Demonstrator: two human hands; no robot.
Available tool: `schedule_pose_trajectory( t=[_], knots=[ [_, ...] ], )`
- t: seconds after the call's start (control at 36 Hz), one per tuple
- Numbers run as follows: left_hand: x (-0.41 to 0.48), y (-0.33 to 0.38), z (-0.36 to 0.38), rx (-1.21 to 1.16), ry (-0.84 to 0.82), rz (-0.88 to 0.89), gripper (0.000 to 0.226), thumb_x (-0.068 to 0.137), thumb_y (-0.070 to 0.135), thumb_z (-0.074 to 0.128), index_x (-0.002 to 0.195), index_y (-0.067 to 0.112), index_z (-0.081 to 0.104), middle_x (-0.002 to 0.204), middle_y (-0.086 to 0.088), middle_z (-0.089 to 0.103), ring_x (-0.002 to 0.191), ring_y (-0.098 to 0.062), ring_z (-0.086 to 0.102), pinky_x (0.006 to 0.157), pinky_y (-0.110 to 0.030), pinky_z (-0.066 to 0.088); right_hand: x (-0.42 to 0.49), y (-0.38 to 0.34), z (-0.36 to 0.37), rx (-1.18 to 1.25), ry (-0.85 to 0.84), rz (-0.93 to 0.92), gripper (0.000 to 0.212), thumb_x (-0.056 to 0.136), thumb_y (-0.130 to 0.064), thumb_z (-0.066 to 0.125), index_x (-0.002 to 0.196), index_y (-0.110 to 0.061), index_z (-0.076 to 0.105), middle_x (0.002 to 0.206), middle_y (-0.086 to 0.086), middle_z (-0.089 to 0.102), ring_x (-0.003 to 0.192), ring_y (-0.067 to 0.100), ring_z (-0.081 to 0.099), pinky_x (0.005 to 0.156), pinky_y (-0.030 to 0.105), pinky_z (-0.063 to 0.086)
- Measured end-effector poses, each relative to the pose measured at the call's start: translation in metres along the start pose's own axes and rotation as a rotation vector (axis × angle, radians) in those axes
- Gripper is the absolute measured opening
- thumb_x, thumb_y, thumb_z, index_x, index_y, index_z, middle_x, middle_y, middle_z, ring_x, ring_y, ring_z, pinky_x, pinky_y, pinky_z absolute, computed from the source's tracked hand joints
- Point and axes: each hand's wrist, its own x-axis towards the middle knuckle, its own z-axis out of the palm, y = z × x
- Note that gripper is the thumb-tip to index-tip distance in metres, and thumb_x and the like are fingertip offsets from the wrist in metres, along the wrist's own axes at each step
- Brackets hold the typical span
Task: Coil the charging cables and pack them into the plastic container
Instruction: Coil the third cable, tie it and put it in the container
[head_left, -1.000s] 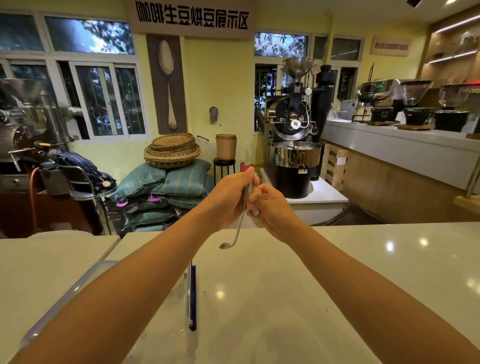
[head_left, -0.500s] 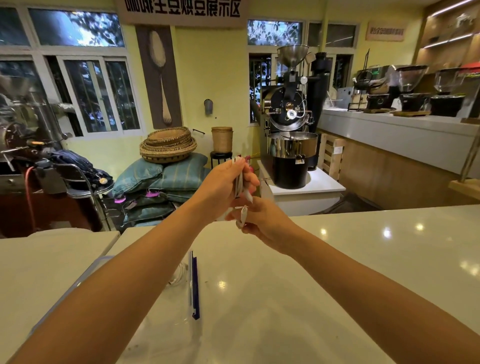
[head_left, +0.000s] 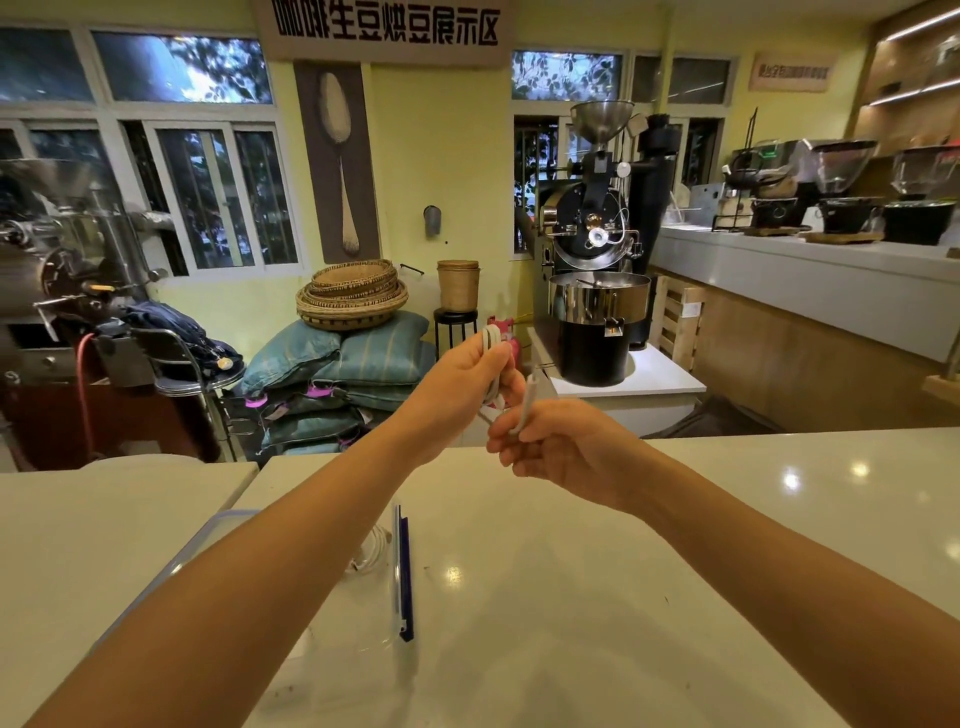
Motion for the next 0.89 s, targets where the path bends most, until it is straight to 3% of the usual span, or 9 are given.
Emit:
schedule_pose_trajectory(
  t=[0.22, 0.28, 0.36, 0.47, 0.56, 0.67, 0.78, 0.83, 0.89],
  knots=[
    [-0.005, -0.007, -0.008, 0.108, 0.037, 0.011, 0.03, 0.096, 0.024, 0.033, 0.069, 0.022, 0.046, 0.062, 0.007, 0.049, 0.048, 0.007, 0.044, 0.052, -0.006, 0.039, -0.003, -0.017, 0.004, -0.291, 0.041, -0.111, 0.018, 0.089, -0.01, 0.049, 0.082, -0.013, 0.065, 0.066, -0.006, 0.069, 0.059, 0.005, 0.062, 0.054, 0.014, 0.05],
    [-0.006, -0.008, -0.009, 0.134, 0.036, 0.014, 0.031, 0.096, 0.023, 0.034, 0.068, 0.023, 0.046, 0.064, 0.006, 0.046, 0.051, 0.004, 0.042, 0.057, -0.013, 0.04, -0.002, -0.024, 0.005, -0.335, 0.063, -0.143, 0.018, 0.089, -0.013, 0.049, 0.082, -0.015, 0.065, 0.064, -0.007, 0.069, 0.057, 0.004, 0.061, 0.052, 0.013, 0.048],
    [-0.009, -0.009, -0.009, 0.087, 0.0, 0.015, 0.03, 0.097, 0.023, 0.032, 0.072, 0.023, 0.049, 0.068, 0.004, 0.051, 0.059, 0.0, 0.047, 0.06, -0.011, 0.042, 0.0, -0.032, 0.007, -0.406, 0.115, -0.205, 0.017, 0.089, -0.013, 0.05, 0.08, -0.015, 0.064, 0.058, -0.007, 0.067, 0.052, 0.004, 0.055, 0.048, 0.013, 0.042],
    [-0.013, -0.011, -0.005, 0.086, -0.053, 0.015, 0.034, 0.098, 0.03, 0.027, 0.075, 0.02, 0.05, 0.054, 0.009, 0.056, 0.054, -0.003, 0.048, 0.059, -0.014, 0.041, 0.007, -0.035, 0.007, -0.47, 0.214, -0.262, 0.021, 0.09, -0.011, 0.05, 0.071, -0.016, 0.059, 0.056, -0.004, 0.057, 0.048, 0.005, 0.044, 0.049, 0.018, 0.032],
    [-0.016, -0.013, -0.005, 0.032, -0.07, -0.039, 0.037, 0.098, 0.033, 0.024, 0.076, 0.016, 0.049, 0.046, 0.01, 0.053, 0.049, -0.005, 0.044, 0.058, -0.019, 0.039, 0.011, -0.033, 0.006, -0.503, 0.25, -0.287, 0.023, 0.089, -0.014, 0.051, 0.067, -0.017, 0.057, 0.062, -0.002, 0.054, 0.047, 0.0, 0.046, 0.048, 0.013, 0.035],
    [-0.021, -0.017, -0.007, -0.271, -0.171, -0.125, 0.038, 0.098, 0.026, 0.024, 0.074, 0.013, 0.05, 0.046, 0.008, 0.048, 0.045, -0.006, 0.042, 0.051, -0.016, 0.042, 0.016, -0.025, 0.005, -0.483, 0.257, -0.3, 0.026, 0.09, -0.012, 0.05, 0.066, -0.018, 0.057, 0.068, -0.006, 0.057, 0.053, -0.014, 0.055, 0.056, 0.001, 0.042],
    [-0.022, -0.017, -0.008, -0.488, -0.324, -0.171, 0.022, 0.089, 0.023, 0.04, 0.074, 0.013, 0.053, 0.048, 0.008, 0.045, 0.048, -0.008, 0.04, 0.052, -0.016, 0.044, 0.018, -0.018, 0.001, -0.319, 0.196, -0.262, 0.017, 0.09, -0.014, 0.047, 0.083, -0.015, 0.063, 0.083, -0.003, 0.061, 0.08, 0.0, 0.058, 0.075, 0.014, 0.047],
    [-0.021, -0.017, -0.01, -0.519, -0.375, -0.169, 0.015, 0.084, 0.018, 0.043, 0.075, 0.012, 0.054, 0.049, 0.008, 0.046, 0.048, -0.007, 0.041, 0.054, -0.017, 0.044, 0.018, -0.016, 0.0, -0.211, 0.142, -0.239, 0.018, 0.09, -0.014, 0.047, 0.093, -0.008, 0.063, 0.082, 0.001, 0.062, 0.08, 0.008, 0.06, 0.073, 0.016, 0.051],
    [-0.021, -0.018, -0.012, -0.541, -0.386, -0.185, 0.017, 0.086, 0.017, 0.042, 0.079, 0.012, 0.056, 0.05, 0.009, 0.048, 0.047, -0.006, 0.043, 0.059, -0.018, 0.045, 0.017, -0.014, -0.001, -0.153, 0.133, -0.228, 0.018, 0.091, -0.014, 0.046, 0.086, -0.011, 0.063, 0.079, 0.001, 0.063, 0.078, 0.011, 0.061, 0.072, 0.02, 0.053]
  ],
)
